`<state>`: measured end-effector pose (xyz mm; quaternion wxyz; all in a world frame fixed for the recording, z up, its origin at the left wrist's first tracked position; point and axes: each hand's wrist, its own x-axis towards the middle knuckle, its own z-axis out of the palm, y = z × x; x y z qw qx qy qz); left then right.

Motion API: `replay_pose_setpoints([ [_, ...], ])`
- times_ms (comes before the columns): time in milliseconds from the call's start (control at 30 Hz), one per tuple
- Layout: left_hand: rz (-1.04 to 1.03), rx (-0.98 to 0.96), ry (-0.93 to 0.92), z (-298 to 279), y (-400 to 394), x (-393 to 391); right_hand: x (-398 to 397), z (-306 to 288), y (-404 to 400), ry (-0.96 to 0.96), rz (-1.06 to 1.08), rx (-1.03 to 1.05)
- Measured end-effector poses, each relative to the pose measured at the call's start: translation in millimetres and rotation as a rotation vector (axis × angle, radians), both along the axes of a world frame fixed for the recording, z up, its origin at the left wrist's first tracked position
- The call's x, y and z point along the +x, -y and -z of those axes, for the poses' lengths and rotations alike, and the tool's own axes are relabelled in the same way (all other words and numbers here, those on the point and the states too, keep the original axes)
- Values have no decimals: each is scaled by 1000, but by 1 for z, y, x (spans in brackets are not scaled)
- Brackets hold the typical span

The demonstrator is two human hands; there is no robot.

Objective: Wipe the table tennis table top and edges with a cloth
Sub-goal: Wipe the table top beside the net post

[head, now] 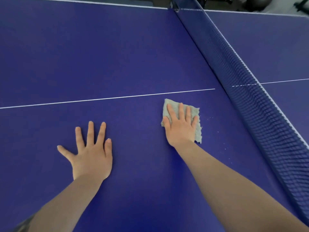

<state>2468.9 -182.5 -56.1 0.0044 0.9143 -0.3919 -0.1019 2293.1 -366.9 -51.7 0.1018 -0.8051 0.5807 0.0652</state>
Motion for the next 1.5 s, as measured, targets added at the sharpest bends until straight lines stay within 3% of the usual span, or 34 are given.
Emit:
replay_pose_setpoints([
  [100, 26, -17, 12, 1, 0, -3, -30, -1, -37, -31, 62, -33],
  [200, 84, -79, 16, 1, 6, -18, -15, -3, -73, 39, -124, -18],
  [300, 149, -130, -4, 3, 16, -60, 3, -4, -55, 56, -304, -3],
  [400, 224, -153, -9, 7, 19, -102, -24, -4, -19, 63, -136, 3],
  [500, 252, -124, -9, 10, 17, -111, -65, 0, -37, 67, 36, -14],
  [633, 224, -135, -32, 4, 19, -109, -84, -3, -110, 102, -201, 34],
  [733, 190, -126, -65, 1, 13, -120, -123, -5, -108, 81, -340, 48],
  [900, 288, -127, -52, 7, -18, -186, -221, -2, -115, 83, 65, 4],
  [1033, 313, -102, -51, 10, -23, -212, -196, 4, -170, 139, 4, 6],
  [1167, 369, -86, -9, 11, -15, -209, -160, 2, -126, 119, -226, -56],
  [1367, 368, -13, -54, -6, 30, -182, -183, 5, -90, 78, 5, -32],
  [1433, 358, -22, -33, -7, 50, -174, -175, 9, -99, 108, -20, -109],
  [1500, 361, -32, -16, -6, 71, -165, -154, 7, -86, 116, -143, -54],
])
